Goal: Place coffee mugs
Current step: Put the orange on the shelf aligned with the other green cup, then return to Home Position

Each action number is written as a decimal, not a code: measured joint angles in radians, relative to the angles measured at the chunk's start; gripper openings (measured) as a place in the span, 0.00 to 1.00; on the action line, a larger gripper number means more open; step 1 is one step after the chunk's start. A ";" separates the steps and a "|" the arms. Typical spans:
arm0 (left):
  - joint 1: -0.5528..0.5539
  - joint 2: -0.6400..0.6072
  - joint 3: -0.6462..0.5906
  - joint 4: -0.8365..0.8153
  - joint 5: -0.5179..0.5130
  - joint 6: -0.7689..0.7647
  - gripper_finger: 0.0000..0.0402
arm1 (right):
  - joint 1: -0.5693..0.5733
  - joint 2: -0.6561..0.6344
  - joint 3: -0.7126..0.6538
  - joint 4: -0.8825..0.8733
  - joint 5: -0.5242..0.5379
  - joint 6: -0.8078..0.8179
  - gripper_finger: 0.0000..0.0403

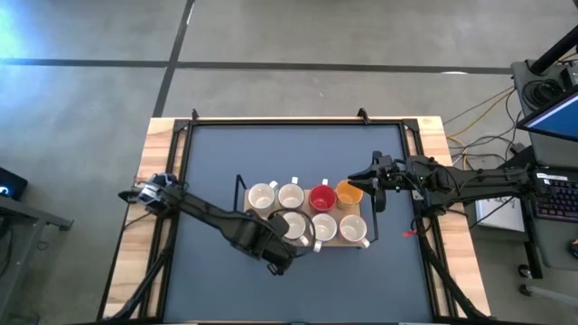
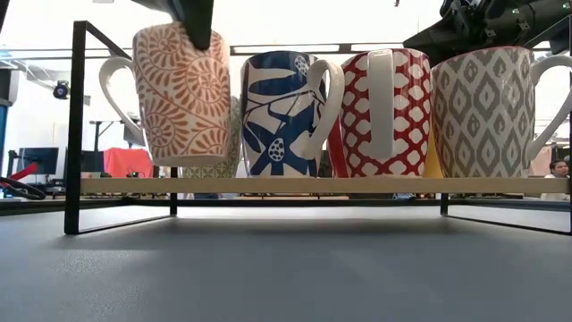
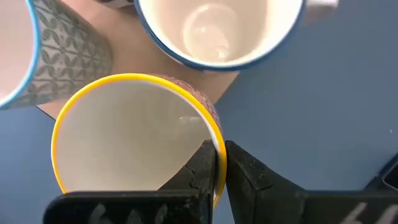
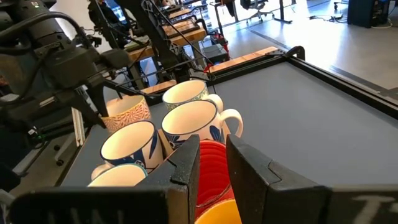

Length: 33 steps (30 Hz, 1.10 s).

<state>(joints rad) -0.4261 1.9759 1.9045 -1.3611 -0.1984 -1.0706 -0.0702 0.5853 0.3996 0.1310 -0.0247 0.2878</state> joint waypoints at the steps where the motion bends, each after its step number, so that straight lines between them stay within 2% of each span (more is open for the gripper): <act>1: 0.004 0.000 0.000 -0.001 -0.002 0.000 0.02 | 0.000 0.000 0.000 0.000 0.000 0.000 0.17; 21: 0.027 0.031 -0.023 -0.051 0.005 0.003 0.02 | 0.000 0.000 0.000 0.000 0.000 0.000 0.17; 33: 0.027 0.032 -0.022 -0.037 0.004 0.022 0.12 | 0.000 0.000 0.000 0.000 0.000 0.000 0.17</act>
<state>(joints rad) -0.3992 2.0083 1.8827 -1.3984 -0.1939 -1.0485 -0.0704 0.5850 0.3996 0.1310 -0.0246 0.2878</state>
